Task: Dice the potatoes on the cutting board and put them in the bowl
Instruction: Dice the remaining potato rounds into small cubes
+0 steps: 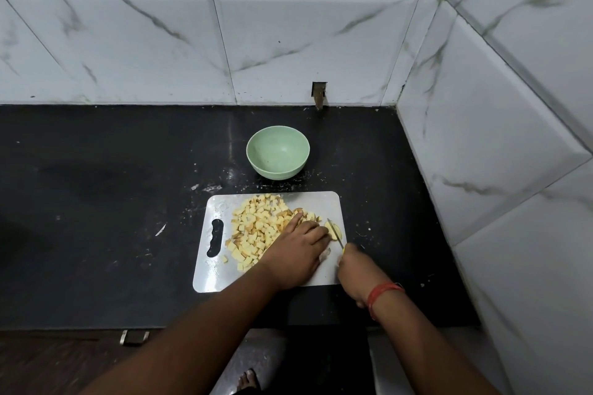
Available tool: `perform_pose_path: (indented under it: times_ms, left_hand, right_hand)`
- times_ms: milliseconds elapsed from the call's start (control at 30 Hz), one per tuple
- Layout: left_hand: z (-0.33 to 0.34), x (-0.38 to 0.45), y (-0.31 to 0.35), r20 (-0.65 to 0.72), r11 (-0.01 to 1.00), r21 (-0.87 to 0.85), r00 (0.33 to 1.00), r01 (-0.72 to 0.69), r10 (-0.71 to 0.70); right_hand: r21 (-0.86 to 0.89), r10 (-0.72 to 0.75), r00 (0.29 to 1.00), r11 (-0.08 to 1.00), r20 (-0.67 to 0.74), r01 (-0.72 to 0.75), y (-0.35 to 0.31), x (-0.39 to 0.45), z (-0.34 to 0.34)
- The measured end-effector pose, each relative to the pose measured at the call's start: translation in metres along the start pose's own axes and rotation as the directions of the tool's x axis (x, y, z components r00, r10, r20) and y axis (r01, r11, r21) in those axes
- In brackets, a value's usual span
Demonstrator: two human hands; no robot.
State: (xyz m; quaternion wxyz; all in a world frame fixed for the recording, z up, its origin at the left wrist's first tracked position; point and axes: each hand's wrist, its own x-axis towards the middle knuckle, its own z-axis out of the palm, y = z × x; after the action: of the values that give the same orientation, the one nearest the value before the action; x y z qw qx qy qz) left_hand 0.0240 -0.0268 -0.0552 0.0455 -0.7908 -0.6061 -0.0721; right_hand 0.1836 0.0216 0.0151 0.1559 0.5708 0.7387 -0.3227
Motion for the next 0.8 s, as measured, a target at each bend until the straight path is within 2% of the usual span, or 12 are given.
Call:
perform_pose_path:
  times_ms: [167, 333, 433, 600, 800]
  left_hand:
    - [0.0, 0.0, 0.002, -0.029, 1.0, 0.01, 1.0, 0.003, -0.003]
    - [0.0, 0.0, 0.006, -0.024, 0.999, 0.048, 1.0, 0.018, -0.017]
    - [-0.001, 0.0, 0.008, -0.004, 0.997, 0.067, 1.0, 0.03, -0.029]
    - [0.0, -0.001, 0.009, -0.002, 0.998, 0.048, 0.999, 0.036, -0.036]
    - [0.003, -0.004, 0.008, -0.056, 0.999, 0.01, 0.998, 0.037, -0.036]
  right_hand:
    - [-0.126, -0.019, 1.0, 0.992, 0.02, 0.021, -0.003, 0.003, 0.002]
    - [-0.004, -0.005, 0.999, 1.0, 0.035, 0.005, 0.001, -0.001, 0.002]
    - [0.002, -0.069, 0.997, 0.998, 0.035, 0.069, 0.015, -0.011, 0.009]
    - [-0.011, -0.064, 0.997, 0.998, 0.048, 0.065, 0.039, -0.028, 0.02]
    - [0.012, -0.082, 0.995, 0.996, -0.061, 0.083, 0.024, -0.029, 0.006]
